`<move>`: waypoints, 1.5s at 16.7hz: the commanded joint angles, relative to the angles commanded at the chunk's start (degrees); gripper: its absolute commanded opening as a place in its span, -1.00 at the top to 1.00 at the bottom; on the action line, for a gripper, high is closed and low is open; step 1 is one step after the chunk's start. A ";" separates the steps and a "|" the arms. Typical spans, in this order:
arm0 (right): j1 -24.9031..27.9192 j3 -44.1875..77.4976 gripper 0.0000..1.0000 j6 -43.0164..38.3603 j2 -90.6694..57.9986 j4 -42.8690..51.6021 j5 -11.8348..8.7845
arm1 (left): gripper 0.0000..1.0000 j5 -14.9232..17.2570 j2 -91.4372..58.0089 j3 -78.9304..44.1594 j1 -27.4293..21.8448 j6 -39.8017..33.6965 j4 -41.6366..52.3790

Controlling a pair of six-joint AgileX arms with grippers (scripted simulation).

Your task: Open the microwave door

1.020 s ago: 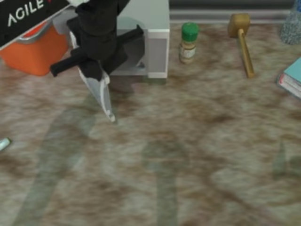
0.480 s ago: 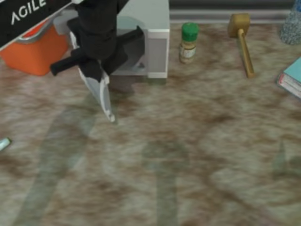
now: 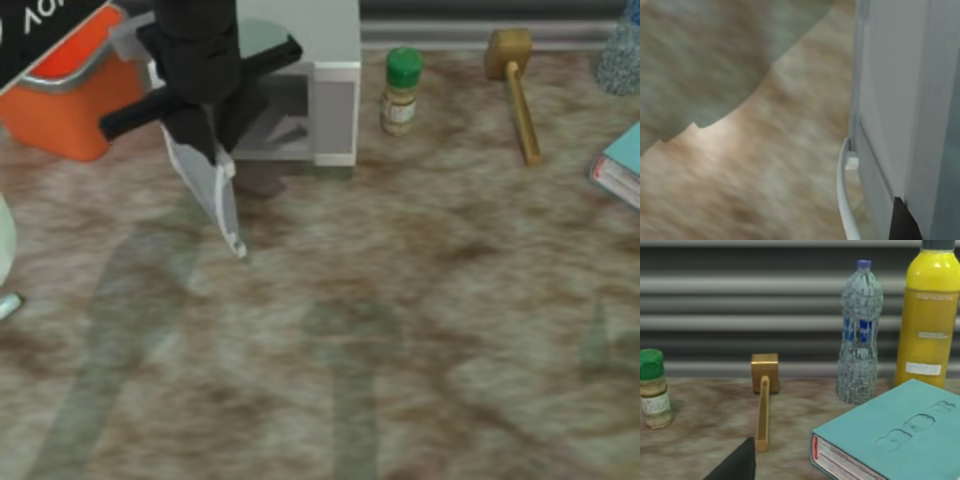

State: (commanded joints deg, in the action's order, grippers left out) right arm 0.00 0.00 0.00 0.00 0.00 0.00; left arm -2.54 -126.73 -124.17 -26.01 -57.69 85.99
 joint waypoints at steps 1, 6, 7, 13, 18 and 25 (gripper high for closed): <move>0.00 0.00 -1.00 0.00 0.00 0.00 0.00 | 1.00 0.70 -0.44 -1.14 0.27 0.28 1.03; 0.00 0.00 -1.00 0.00 0.00 0.00 0.00 | 1.00 2.73 -1.70 -4.28 1.06 1.18 4.03; 0.00 0.00 -1.00 0.00 0.00 0.00 0.00 | 1.00 2.73 -1.70 -4.29 1.06 1.18 4.04; 0.00 0.00 -1.00 0.00 0.00 0.00 0.00 | 1.00 2.73 -1.44 -2.21 0.97 1.06 2.22; 0.00 0.00 -1.00 0.00 0.00 0.00 0.00 | 1.00 2.72 -0.44 2.41 1.11 1.21 -1.40; 0.00 0.00 -1.00 0.00 0.00 0.00 0.00 | 1.00 2.72 -0.44 2.41 1.11 1.21 -1.40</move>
State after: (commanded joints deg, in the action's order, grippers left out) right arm 0.00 0.00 0.00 0.00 0.00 0.00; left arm 0.19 -127.17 -121.76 -24.90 -56.49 84.59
